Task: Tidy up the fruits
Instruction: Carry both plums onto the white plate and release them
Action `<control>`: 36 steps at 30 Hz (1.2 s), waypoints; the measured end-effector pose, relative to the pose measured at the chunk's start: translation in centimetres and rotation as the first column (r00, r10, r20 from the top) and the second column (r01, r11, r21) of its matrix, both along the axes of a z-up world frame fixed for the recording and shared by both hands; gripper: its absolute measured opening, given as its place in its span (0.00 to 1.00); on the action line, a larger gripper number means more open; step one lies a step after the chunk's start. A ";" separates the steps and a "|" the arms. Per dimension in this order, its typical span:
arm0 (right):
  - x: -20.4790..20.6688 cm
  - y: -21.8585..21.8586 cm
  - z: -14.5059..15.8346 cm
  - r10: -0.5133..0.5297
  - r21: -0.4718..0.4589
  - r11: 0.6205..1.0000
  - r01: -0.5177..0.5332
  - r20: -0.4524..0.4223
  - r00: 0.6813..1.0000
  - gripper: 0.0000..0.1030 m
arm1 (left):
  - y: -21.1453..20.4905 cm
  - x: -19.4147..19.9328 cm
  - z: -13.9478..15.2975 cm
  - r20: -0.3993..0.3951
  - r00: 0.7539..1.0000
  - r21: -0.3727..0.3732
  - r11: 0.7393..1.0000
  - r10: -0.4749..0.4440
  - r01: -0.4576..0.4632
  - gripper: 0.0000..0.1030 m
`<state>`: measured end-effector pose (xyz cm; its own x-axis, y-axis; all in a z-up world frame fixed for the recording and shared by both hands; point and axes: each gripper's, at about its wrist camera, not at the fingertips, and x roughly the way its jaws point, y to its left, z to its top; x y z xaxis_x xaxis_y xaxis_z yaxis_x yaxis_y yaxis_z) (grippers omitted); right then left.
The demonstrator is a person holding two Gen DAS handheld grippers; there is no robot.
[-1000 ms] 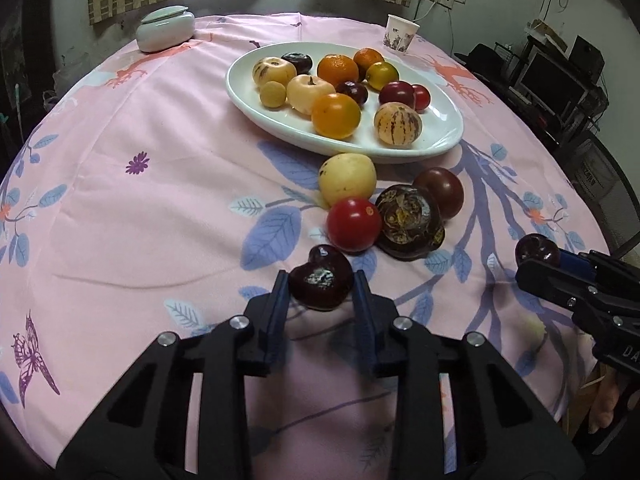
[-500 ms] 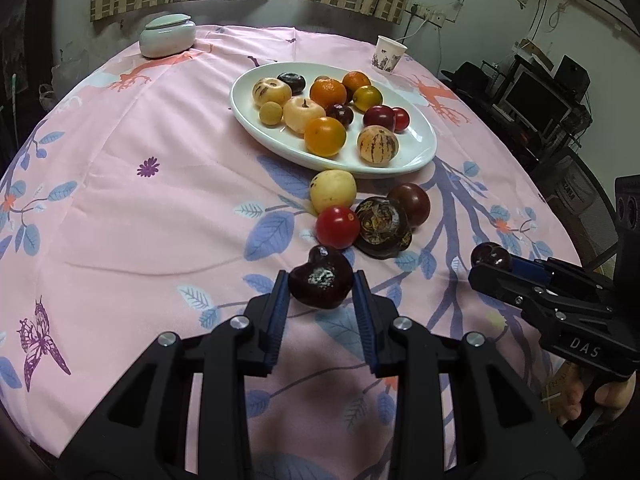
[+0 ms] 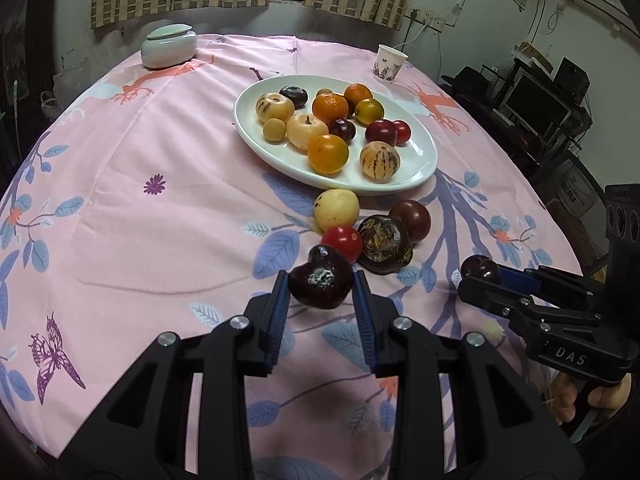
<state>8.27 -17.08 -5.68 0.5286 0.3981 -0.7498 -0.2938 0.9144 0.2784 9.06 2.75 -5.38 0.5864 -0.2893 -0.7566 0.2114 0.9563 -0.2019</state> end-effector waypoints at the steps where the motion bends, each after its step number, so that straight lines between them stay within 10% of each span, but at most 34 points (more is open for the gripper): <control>1: 0.3 0.1 0.2 0.010 0.001 1.000 -0.010 -0.001 1.000 0.35 | -0.1 0.3 0.3 0.005 1.000 0.008 1.000 -0.003 0.003 0.31; 19: 17.9 2.8 3.2 0.074 -0.144 0.988 -0.064 0.066 0.995 0.35 | -5.0 19.6 4.1 -0.028 0.999 0.096 0.994 -0.046 0.048 0.32; 33: 22.7 2.9 1.1 0.059 -0.211 0.976 -0.052 0.029 0.998 0.36 | -4.4 23.3 2.2 -0.092 0.996 0.074 0.997 -0.020 0.027 0.32; 36: 22.4 3.2 0.9 0.066 -0.245 0.968 -0.058 0.027 0.997 0.36 | -4.1 23.1 2.7 -0.083 0.997 0.055 0.998 -0.006 0.011 0.65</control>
